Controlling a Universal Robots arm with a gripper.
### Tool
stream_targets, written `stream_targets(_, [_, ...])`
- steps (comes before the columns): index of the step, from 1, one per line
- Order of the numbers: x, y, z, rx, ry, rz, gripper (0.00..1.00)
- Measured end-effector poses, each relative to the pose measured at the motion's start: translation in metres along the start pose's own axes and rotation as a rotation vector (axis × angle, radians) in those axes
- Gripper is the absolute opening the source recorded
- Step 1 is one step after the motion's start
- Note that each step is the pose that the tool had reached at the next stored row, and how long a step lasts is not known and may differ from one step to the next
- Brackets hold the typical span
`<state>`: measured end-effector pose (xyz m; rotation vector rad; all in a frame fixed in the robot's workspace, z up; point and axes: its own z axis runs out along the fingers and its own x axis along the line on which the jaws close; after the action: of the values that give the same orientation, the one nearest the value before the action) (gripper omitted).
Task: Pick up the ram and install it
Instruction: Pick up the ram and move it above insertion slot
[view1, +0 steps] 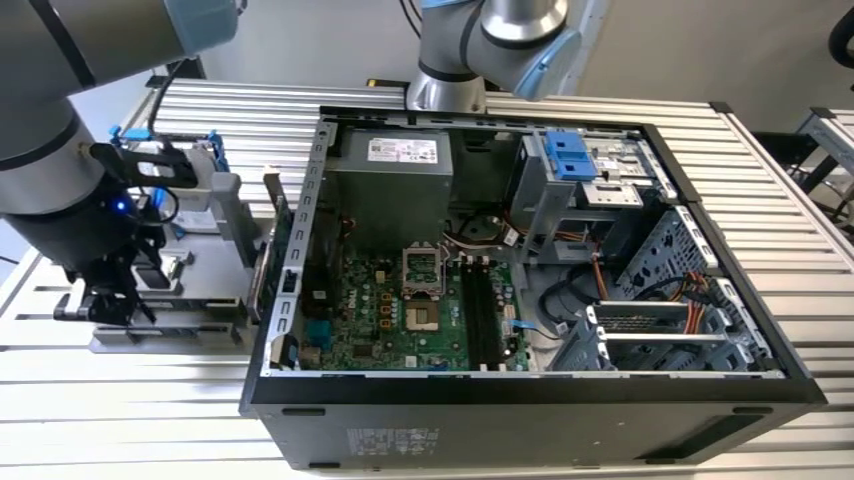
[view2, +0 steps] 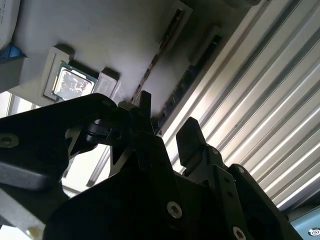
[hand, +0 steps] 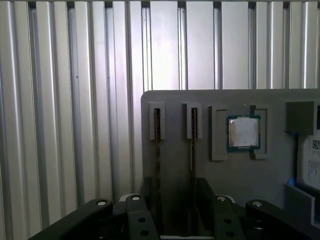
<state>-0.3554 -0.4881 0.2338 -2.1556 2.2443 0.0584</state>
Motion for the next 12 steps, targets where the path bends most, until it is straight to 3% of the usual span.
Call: stream_targets(12, [0.0079, -0.0018, 0.0199, -0.0013, 0.0001, 0.000, 1.00])
